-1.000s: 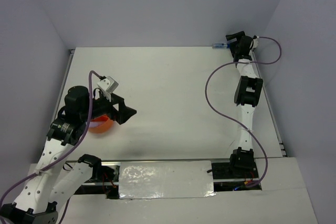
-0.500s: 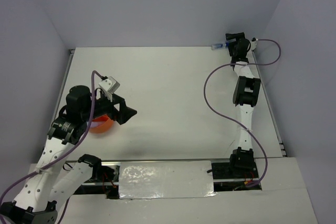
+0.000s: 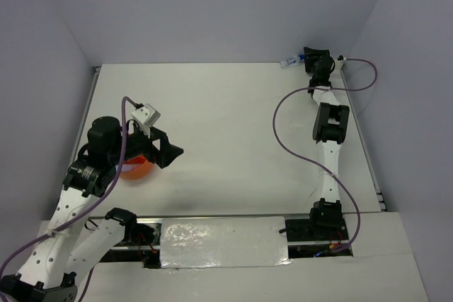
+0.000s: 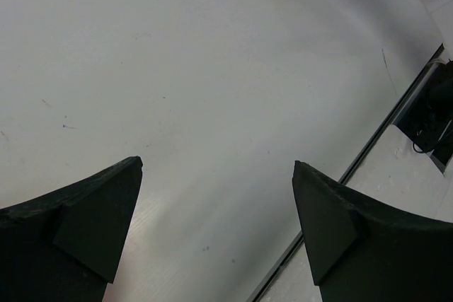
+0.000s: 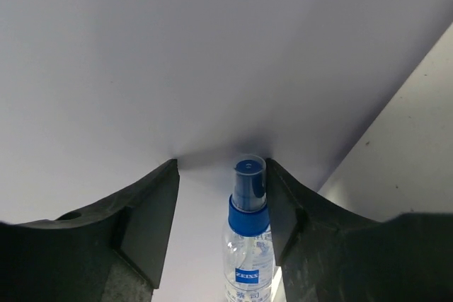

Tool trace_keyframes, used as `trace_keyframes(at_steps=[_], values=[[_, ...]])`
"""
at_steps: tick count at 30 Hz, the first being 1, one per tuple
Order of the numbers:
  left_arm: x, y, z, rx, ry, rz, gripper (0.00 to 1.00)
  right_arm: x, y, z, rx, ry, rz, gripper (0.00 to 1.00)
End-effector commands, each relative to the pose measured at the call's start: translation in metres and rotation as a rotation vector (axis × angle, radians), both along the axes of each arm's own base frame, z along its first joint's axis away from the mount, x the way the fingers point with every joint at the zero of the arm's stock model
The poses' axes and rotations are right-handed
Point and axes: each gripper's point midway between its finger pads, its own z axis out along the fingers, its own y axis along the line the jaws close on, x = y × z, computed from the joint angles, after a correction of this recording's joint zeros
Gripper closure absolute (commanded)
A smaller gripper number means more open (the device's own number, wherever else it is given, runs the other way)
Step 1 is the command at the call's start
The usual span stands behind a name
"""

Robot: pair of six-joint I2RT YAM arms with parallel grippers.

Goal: Sort the stationery into containers
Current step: Pick up the stationery from the corner of the board.

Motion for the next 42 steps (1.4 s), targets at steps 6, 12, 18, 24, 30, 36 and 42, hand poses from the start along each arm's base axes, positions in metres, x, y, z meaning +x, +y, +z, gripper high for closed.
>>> trace_keyframes(at_steps=[6, 12, 18, 24, 30, 36, 42], values=[[-0.003, 0.001, 0.018, -0.003, -0.078, -0.007, 0.01, -0.009, 0.039, -0.030, 0.048, 0.126, 0.068, 0.56], [-0.006, 0.003, 0.018, 0.002, -0.093, 0.002, 0.01, -0.013, 0.046, -0.036, 0.081, 0.151, 0.073, 0.74], [-0.006, 0.003, 0.018, 0.001, -0.096, 0.004, 0.01, -0.017, 0.055, -0.030, 0.090, 0.124, 0.111, 1.00], [-0.002, 0.006, 0.020, -0.020, -0.089, 0.054, 0.01, -0.029, 0.077, 0.019, 0.050, 0.046, 0.171, 1.00], [0.025, 0.024, 0.026, -0.089, -0.047, 0.279, 0.01, -0.053, 0.110, 0.106, -0.114, -0.054, 0.279, 1.00], [0.027, 0.003, 0.047, -0.165, -0.028, 0.192, 0.01, -0.100, 0.154, 0.167, -0.286, -0.144, 0.382, 1.00], [0.032, 0.019, 0.057, -0.136, -0.065, 0.279, 0.01, -0.156, 0.229, 0.211, -0.401, -0.256, 0.569, 1.00]])
